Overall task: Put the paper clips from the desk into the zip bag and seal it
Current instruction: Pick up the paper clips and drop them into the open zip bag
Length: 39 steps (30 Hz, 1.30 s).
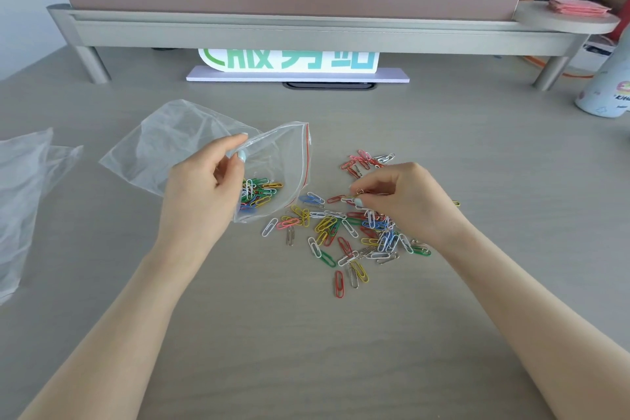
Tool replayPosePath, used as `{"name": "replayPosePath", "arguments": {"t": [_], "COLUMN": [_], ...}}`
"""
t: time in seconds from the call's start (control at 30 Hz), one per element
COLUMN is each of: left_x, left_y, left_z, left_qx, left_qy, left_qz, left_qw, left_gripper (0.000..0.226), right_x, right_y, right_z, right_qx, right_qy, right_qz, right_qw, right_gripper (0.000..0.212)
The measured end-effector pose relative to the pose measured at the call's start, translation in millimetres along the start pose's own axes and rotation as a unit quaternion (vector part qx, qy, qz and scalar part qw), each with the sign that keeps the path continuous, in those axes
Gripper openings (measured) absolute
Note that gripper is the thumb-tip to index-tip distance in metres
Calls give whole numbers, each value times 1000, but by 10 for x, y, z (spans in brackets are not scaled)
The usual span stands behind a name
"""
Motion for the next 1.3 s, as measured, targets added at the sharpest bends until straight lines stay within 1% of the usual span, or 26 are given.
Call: {"name": "replayPosePath", "arguments": {"t": [0.1, 0.23, 0.53, 0.67, 0.77, 0.83, 0.9, 1.0, 1.07, 1.2, 1.3], "left_x": [-1, -3, -14, -22, -35, -47, -49, -48, -51, -54, -53], "left_y": [-2, -1, -1, -6, 3, 7, 12, 16, 19, 28, 32], "left_z": [-4, -5, -4, 4, -13, -40, -60, -73, -75, -78, -78], "left_qx": [0, -1, -4, 1, -10, -20, -23, -25, -27, -27, -24], "left_qy": [-2, -6, -8, -14, -11, -7, -7, -9, -9, -8, -10], "left_qz": [0, 2, 4, 1, 3, 5, 5, 4, 5, 6, 3], "left_qw": [1000, 1000, 1000, 1000, 1000, 1000, 1000, 1000, 1000, 1000, 1000], "left_gripper": [34, 34, 33, 33, 34, 34, 34, 33, 33, 33, 33], "right_x": [-19, 2, 204, 365, 493, 583, 680, 815, 862, 936, 975], "right_y": [21, 40, 212, 335, 435, 502, 567, 652, 703, 763, 749], "right_z": [-35, -41, 121, 357, 560, 686, 807, 953, 1021, 1067, 1069], "right_qx": [-13, -11, -6, 27, 63, 80, 93, 104, 101, 76, 76], "right_qy": [40, 105, 254, 323, 401, 424, 417, 344, 296, 196, 155], "right_qz": [11, 17, 46, 60, 83, 95, 86, 55, 49, 17, -13], "right_qw": [999, 994, 966, 944, 910, 897, 900, 932, 949, 977, 985], "right_gripper": [18, 17, 17, 16, 16, 18, 19, 16, 21, 20, 10]}}
Point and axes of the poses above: each hand's wrist, its own y-axis towards the middle knuckle, its own z-axis out of the palm, x = y × z, the point moved 5 cm from there along y, towards the middle knuckle, and after that the axes turned 10 degrees about -y, right-handed, at the moved point
